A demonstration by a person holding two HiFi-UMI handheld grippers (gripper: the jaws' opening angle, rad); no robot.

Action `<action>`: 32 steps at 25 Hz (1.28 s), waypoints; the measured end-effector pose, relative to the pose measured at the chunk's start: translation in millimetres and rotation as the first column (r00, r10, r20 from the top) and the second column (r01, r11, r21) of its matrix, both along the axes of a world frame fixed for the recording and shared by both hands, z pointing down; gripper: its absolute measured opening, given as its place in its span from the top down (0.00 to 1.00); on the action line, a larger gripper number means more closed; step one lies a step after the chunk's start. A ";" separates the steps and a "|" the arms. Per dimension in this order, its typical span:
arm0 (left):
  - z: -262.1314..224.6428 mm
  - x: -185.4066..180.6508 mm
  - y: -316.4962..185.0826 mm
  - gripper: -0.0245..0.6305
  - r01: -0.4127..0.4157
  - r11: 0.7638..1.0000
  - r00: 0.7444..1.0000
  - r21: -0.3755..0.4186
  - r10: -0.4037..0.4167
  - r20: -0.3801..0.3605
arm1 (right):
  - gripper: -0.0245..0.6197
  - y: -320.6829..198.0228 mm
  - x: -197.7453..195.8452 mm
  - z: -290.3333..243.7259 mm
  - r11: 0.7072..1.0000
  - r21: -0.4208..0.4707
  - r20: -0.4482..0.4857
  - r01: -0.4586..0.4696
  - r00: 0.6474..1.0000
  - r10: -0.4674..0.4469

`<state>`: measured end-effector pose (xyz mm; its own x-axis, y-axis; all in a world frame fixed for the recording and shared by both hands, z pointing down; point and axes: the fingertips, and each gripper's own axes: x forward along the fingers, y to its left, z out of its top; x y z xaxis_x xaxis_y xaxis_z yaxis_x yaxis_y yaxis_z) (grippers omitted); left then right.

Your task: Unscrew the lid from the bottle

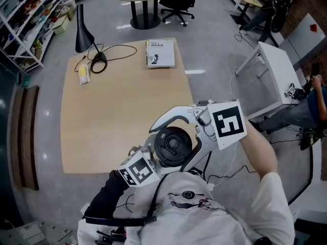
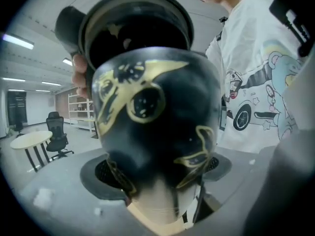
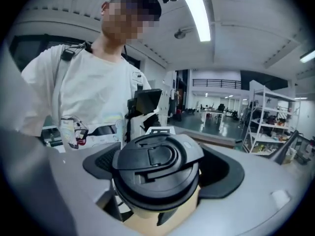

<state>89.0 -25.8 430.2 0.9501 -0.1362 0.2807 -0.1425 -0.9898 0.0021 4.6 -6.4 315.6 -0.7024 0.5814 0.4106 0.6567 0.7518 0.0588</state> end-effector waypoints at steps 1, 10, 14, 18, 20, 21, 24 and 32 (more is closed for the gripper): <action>0.4 -1.4 -1.4 0.32 0.008 1.000 1.000 -0.005 -0.008 -0.004 | 0.20 -6.3 -0.8 -6.6 1.000 0.000 0.023 -0.031 0.999 0.031; 21.2 -137.9 -126.6 0.32 0.836 0.535 0.532 -0.119 -0.845 -0.064 | 0.20 -179.6 97.2 21.6 0.161 -0.235 0.316 -0.958 0.081 0.945; 21.9 -179.6 -133.3 0.32 0.946 0.325 0.325 0.005 -0.944 -0.050 | 0.20 -178.2 138.0 65.9 -0.089 -0.263 0.277 -0.961 -0.164 0.947; 15.0 -195.0 -129.2 0.32 0.951 0.303 0.305 0.055 -0.951 -0.043 | 0.19 -171.6 146.3 84.9 -0.090 -0.237 0.262 -0.967 -0.153 0.953; 13.7 -201.7 -124.3 0.32 0.959 0.276 0.278 0.063 -0.960 -0.039 | 0.19 -172.8 152.6 88.0 -0.095 -0.255 0.257 -0.962 -0.163 0.953; 14.4 -202.5 -120.9 0.32 0.962 0.266 0.268 0.065 -0.963 -0.035 | 0.19 -174.2 156.0 90.2 -0.102 -0.263 0.251 -0.959 -0.170 0.953; 17.4 -199.8 -110.2 0.32 0.963 0.259 0.261 0.071 -0.965 -0.017 | 0.20 -178.6 161.4 98.0 -0.124 -0.278 0.224 -0.953 -0.190 0.956; 13.5 -203.6 -106.3 0.32 0.962 0.254 0.256 0.098 -0.967 -0.007 | 0.20 -182.1 155.9 91.2 -0.151 -0.247 0.250 -0.957 -0.213 0.944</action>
